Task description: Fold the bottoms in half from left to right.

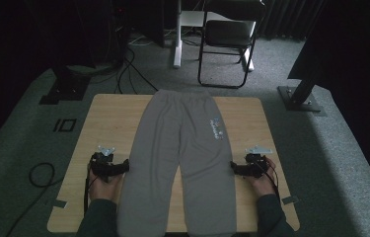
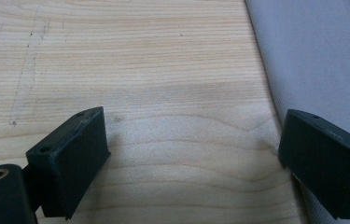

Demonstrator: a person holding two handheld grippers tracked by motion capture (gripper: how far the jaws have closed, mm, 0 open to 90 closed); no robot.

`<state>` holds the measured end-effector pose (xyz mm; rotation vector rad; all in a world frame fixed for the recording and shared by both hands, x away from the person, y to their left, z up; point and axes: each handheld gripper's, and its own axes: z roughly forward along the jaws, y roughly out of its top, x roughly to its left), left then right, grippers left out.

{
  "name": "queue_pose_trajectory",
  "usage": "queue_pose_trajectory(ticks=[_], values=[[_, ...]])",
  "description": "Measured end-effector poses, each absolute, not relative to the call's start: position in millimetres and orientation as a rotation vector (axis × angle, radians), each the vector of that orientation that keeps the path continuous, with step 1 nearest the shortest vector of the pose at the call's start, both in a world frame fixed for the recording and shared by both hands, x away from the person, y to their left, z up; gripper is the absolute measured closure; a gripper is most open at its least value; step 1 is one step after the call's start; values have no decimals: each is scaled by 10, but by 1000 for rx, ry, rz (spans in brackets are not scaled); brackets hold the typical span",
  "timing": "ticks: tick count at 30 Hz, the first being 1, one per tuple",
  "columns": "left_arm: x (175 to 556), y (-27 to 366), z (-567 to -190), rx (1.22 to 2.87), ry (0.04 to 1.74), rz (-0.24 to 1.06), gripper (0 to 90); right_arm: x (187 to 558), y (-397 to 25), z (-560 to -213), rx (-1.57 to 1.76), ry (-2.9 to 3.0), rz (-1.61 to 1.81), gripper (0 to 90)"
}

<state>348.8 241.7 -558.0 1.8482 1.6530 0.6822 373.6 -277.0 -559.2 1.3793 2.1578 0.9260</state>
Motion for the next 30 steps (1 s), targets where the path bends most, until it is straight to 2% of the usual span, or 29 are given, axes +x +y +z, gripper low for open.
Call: queue_pose_trajectory(ticks=[2,5,9,10,15,20,22,23,25,30], values=[[3483,2426,-5579,1849,1649,683,90,3736,-2767,-5592,1382,2156,925,100],[3451,2450,-5574,1833,1649,694,163,3735,-2763,-5592,1387,2152,923,100],[3423,2470,-5569,1844,1632,691,177,3735,-2761,-5592,1388,2150,923,100],[3416,2470,-5563,1851,1626,687,214,3735,-2761,-5592,1388,2150,923,100],[3401,2483,-5552,1865,1614,672,231,3734,-2759,-5593,1390,2148,922,100],[3378,2495,-5543,1860,1605,675,313,3731,-2755,-5593,1392,2146,922,101],[3371,2496,-5526,1865,1611,671,409,3729,-2754,-5593,1392,2145,921,101],[3369,2497,-5516,1869,1616,667,409,3729,-2754,-5593,1392,2145,921,101],[3366,2495,-5499,1877,1616,653,483,3727,-2753,-5593,1393,2144,921,101],[3352,2477,-5491,1851,1580,581,496,3724,-2752,-5593,1394,2144,921,101]])
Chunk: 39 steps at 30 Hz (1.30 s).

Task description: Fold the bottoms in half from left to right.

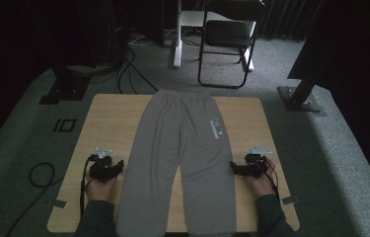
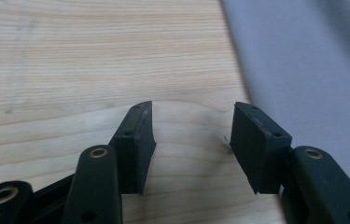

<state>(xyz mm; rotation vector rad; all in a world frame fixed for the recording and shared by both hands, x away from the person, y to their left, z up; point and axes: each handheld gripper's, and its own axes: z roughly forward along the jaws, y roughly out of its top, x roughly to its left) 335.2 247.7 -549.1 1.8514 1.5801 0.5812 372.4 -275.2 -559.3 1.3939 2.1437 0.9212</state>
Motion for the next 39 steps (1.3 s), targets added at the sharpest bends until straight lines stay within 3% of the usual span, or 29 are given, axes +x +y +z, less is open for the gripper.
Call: queue_pose_trajectory(ticks=[10,26,29,33,39], values=[[3368,2304,-5502,1885,1499,518,497,3723,-2752,-5593,1394,2143,921,101],[3335,2095,-5502,1970,1429,562,534,3714,-2749,-5593,1392,2146,921,101],[3327,2079,-5497,1976,1426,564,619,3712,-2748,-5593,1391,2147,922,101],[3347,2097,-5495,1956,1410,480,868,3709,-2747,-5593,1389,2149,923,101],[3369,2052,-5358,1908,1319,429,890,3705,-2746,-5593,1382,2153,924,101]])
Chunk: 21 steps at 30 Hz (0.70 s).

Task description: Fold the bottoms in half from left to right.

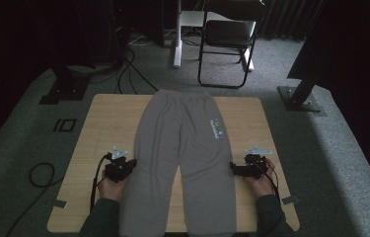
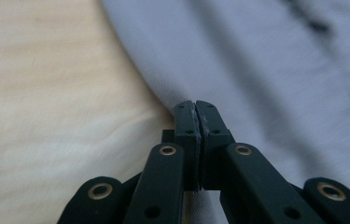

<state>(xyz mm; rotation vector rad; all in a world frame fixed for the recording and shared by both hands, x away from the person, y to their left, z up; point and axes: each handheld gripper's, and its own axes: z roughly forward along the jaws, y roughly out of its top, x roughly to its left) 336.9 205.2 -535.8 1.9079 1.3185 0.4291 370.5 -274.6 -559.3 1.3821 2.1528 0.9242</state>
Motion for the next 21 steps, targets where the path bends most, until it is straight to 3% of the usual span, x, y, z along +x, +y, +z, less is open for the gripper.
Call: queue_pose_trajectory(ticks=[7,21], values=[[3479,1725,-5115,1919,1197,423,891,3703,-2745,-5594,1381,2153,925,101],[3676,387,-4599,1927,863,282,891,3702,-2743,-5594,1384,2152,926,101]])
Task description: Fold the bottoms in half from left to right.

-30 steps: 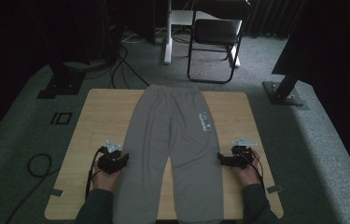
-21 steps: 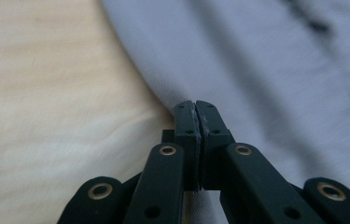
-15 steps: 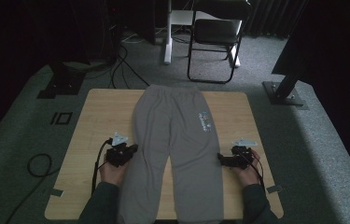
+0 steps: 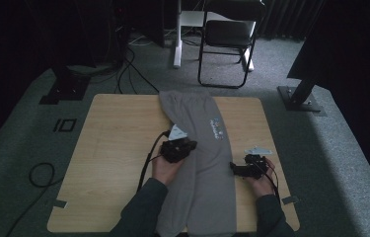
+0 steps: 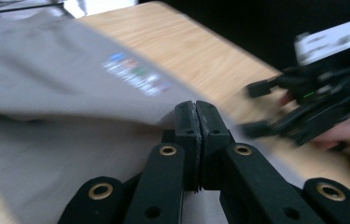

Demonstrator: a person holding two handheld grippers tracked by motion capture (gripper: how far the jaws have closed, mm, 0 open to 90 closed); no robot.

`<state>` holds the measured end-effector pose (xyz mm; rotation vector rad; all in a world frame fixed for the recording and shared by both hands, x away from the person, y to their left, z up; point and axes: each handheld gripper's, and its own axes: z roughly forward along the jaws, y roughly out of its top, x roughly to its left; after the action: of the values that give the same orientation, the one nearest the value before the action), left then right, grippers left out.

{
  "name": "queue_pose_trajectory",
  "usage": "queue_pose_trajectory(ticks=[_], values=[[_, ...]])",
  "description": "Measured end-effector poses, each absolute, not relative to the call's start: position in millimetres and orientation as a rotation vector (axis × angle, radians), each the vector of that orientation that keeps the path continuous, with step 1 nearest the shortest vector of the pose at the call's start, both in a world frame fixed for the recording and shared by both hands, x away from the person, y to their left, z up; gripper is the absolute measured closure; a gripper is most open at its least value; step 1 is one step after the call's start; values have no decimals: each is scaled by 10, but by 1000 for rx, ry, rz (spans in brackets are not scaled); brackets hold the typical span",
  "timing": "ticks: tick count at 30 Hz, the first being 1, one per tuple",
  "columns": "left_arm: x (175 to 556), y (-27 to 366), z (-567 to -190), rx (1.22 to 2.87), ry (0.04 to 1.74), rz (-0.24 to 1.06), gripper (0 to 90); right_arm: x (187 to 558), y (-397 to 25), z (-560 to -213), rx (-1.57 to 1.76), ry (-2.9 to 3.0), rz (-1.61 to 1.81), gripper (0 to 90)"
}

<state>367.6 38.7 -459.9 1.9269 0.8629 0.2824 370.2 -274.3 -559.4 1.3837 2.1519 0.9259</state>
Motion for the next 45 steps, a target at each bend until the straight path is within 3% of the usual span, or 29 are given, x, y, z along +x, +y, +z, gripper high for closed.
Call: queue_pose_trajectory(ticks=[7,8,9,12,18,19,20,23,26,32,39,45], values=[[3752,-10,-4730,1991,808,214,887,3702,-2743,-5593,1383,2151,925,101],[3776,-10,-4772,1994,812,181,805,3701,-2743,-5594,1383,2152,925,102],[3780,1,-4800,1996,810,172,805,3701,-2743,-5594,1383,2152,925,102],[3751,131,-4826,2002,809,201,705,3697,-2746,-5592,1388,2145,925,125],[3687,703,-4900,1942,940,294,649,3696,-2735,-5563,1404,2160,900,151],[3673,812,-4933,1927,966,302,642,3684,-2724,-5539,1395,2171,903,283],[3657,916,-4970,1916,992,313,642,3684,-2724,-5539,1395,2171,903,283],[3595,1186,-5090,1919,1056,380,625,3659,-2695,-5480,1368,2177,972,496],[3509,1432,-5219,1949,1110,473,615,3652,-2628,-5402,1346,2174,1046,559],[3438,1732,-5400,1910,1217,506,608,3731,-2299,-5310,1285,2218,1083,554],[3387,1820,-5479,1828,1289,586,609,3868,-1895,-5196,1210,2261,1088,512],[3382,1866,-5499,1796,1319,575,609,4003,-1637,-5314,1190,2350,984,459]])
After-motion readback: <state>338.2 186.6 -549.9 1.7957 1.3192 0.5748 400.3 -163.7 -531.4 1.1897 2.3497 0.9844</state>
